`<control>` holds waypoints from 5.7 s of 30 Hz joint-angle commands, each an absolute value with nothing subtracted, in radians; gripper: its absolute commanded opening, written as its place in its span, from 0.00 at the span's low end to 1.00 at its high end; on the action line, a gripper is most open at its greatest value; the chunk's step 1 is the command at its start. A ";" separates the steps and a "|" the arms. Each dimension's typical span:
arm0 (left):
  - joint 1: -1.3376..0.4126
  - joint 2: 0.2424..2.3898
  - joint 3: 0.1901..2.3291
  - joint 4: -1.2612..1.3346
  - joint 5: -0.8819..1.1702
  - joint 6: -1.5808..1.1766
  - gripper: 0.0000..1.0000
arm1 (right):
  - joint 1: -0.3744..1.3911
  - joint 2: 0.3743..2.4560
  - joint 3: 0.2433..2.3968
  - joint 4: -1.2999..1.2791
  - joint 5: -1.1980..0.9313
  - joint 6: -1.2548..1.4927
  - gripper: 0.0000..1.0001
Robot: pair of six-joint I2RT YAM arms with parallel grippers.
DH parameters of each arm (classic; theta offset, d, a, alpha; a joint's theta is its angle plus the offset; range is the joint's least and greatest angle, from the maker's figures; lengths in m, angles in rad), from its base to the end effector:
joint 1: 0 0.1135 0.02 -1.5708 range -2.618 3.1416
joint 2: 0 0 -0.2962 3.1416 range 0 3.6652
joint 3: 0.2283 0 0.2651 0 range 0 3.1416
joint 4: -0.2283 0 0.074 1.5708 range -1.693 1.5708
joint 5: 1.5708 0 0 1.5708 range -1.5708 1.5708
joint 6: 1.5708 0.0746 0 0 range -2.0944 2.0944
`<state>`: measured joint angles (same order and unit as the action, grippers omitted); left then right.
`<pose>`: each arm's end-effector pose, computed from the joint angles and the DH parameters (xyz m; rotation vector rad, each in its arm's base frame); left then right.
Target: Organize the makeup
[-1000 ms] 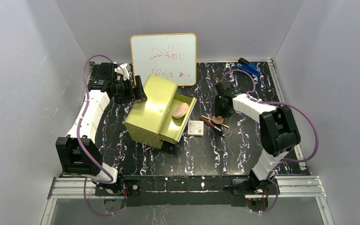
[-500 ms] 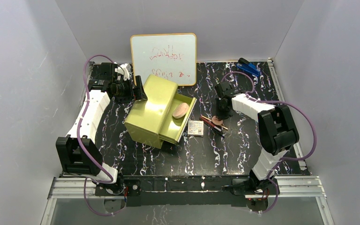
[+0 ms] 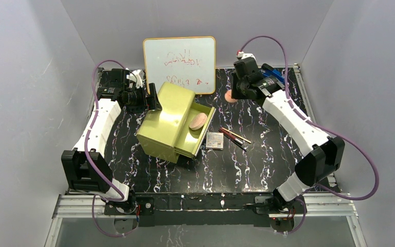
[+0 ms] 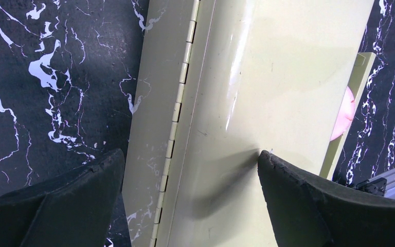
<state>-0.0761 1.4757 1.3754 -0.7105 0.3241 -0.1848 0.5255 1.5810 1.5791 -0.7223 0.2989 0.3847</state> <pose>0.3517 -0.0506 0.3373 0.0259 2.3864 -0.5098 0.3486 0.1767 0.3729 -0.0060 2.2603 0.1416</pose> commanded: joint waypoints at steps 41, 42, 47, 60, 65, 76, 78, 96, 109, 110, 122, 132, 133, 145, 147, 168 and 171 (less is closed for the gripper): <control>-0.078 1.437 1.366 -0.771 0.259 -0.152 0.98 | 0.920 1.935 1.937 -0.939 0.312 0.462 0.01; -0.078 1.437 1.365 -0.772 0.258 -0.152 0.98 | 0.920 1.942 1.949 -0.939 0.310 0.462 0.01; -0.079 1.440 1.363 -0.768 0.259 -0.152 0.98 | 0.922 1.965 1.994 -0.933 0.303 0.446 0.01; -0.080 1.446 1.364 -0.767 0.259 -0.149 0.98 | 0.922 1.881 1.944 -0.976 0.360 0.430 0.98; -0.081 1.452 1.371 -0.768 0.264 -0.149 0.99 | 0.919 1.790 1.876 -0.946 0.424 0.424 0.98; -0.083 1.453 1.382 -0.776 0.263 -0.149 0.98 | 0.920 1.703 1.775 -0.891 0.455 0.387 0.84; -0.083 1.452 1.384 -0.777 0.264 -0.149 0.98 | 0.919 1.717 1.764 -0.875 0.448 0.379 0.73; -0.089 1.439 1.370 -0.776 0.239 -0.144 0.98 | 0.900 1.866 1.777 -0.812 0.384 0.354 0.50; -0.092 1.442 1.369 -0.777 0.231 -0.141 0.98 | 0.887 1.878 1.736 -0.803 0.368 0.348 0.47; -0.092 1.442 1.369 -0.778 0.230 -0.141 0.98 | 0.885 1.880 1.733 -0.801 0.366 0.348 0.46; -0.092 1.440 1.369 -0.779 0.227 -0.140 0.98 | 0.879 1.879 1.725 -0.794 0.353 0.350 0.01; -0.092 1.437 1.370 -0.779 0.226 -0.140 0.98 | 0.878 1.805 1.654 -0.691 0.366 0.375 0.01; -0.092 1.438 1.371 -0.779 0.226 -0.140 0.98 | 0.879 1.789 1.635 -0.663 0.366 0.378 0.01; -0.094 1.440 1.373 -0.781 0.229 -0.140 0.98 | 0.873 1.685 1.468 -0.446 0.322 0.406 0.01; -0.094 1.440 1.373 -0.781 0.228 -0.140 0.98 | 0.873 1.682 1.459 -0.417 0.317 0.409 0.01; -0.095 1.451 1.386 -0.786 0.229 -0.137 0.98 | 0.869 1.777 1.486 -0.409 0.244 0.401 0.68; -0.095 1.452 1.385 -0.787 0.229 -0.137 0.98 | 0.869 1.718 1.461 -0.377 0.287 0.388 0.69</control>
<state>-0.0921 1.4624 1.3754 -0.7158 0.2829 -0.1719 0.8749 1.7737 1.4437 -0.3874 0.2527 0.4076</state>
